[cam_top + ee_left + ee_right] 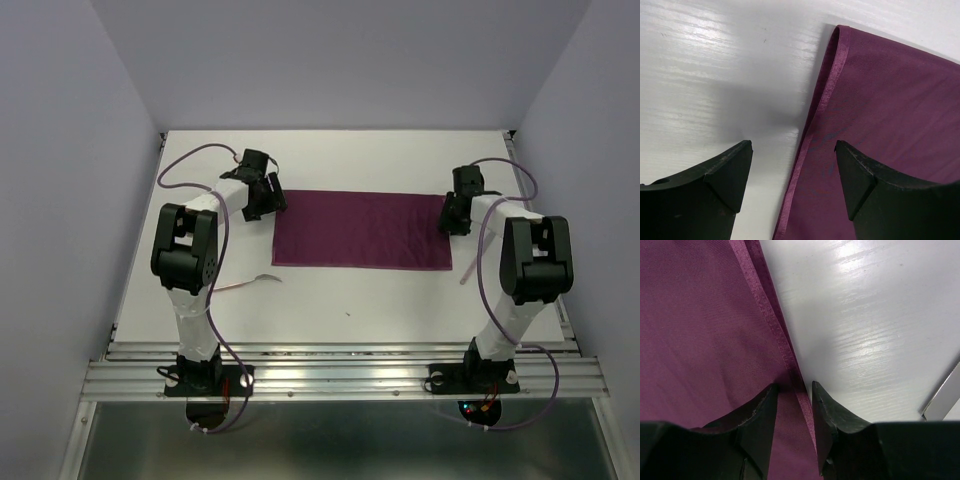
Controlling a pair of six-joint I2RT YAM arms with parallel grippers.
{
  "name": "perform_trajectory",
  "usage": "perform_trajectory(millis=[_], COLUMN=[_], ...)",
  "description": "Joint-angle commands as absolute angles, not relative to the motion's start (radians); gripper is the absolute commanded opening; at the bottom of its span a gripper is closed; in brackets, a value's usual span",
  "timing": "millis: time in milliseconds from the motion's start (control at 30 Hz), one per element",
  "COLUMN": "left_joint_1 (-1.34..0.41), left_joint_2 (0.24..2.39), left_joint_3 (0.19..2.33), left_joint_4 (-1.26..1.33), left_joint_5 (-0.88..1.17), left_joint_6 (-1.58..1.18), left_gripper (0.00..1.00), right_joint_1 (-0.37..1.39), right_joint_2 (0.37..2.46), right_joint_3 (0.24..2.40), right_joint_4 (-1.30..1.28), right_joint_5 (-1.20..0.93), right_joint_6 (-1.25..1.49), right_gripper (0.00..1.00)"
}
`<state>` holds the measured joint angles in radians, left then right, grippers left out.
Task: Fold the napkin into a case and place the utensils inside
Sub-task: Pick up the rectangle-folded napkin from the center of the board, then fold the rectangle-folded napkin at the center of the board.
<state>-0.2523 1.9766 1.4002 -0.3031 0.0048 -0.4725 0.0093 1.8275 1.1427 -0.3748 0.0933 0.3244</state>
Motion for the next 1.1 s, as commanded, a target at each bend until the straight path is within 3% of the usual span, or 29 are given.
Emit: perform_trajectory(millis=[0, 133, 367, 1067], left_joint_1=[-0.247, -0.245, -0.242, -0.324], left_joint_2=[1.93, 1.925, 1.927, 1.98], left_joint_3=[1.384, 1.367, 1.351, 1.279], left_joint_4=[-0.284, -0.278, -0.276, -0.19], left_joint_5=[-0.012, -0.037, -0.052, 0.069], left_joint_6=[-0.483, -0.491, -0.492, -0.529], left_gripper=[0.79, 0.79, 0.79, 0.79], right_joint_1=[0.035, 0.044, 0.044, 0.054], right_joint_2=[1.868, 1.894, 1.882, 1.606], right_joint_3=[1.126, 1.118, 1.117, 1.127], right_joint_4=[-0.407, -0.4, -0.387, -0.433], right_joint_5=[0.104, 0.106, 0.112, 0.058], right_joint_6=[0.314, 0.321, 0.33, 0.388], right_gripper=[0.39, 0.3, 0.01, 0.01])
